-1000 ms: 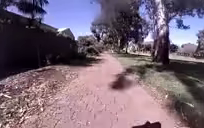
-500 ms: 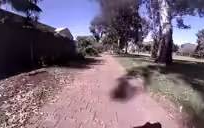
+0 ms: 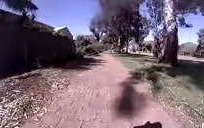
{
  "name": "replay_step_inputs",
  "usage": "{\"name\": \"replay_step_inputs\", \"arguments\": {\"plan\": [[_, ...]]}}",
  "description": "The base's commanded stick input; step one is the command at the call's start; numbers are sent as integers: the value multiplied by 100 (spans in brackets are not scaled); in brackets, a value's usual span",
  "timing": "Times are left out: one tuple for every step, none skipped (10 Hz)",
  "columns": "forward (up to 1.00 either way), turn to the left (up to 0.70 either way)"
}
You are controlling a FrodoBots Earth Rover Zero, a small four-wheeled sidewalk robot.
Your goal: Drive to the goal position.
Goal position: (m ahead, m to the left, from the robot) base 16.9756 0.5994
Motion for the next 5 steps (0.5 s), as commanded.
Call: {"name": "replay_step_inputs", "arguments": {"plan": [[70, 0], [70, 0], [70, 0], [70, 0], [70, 0]]}}
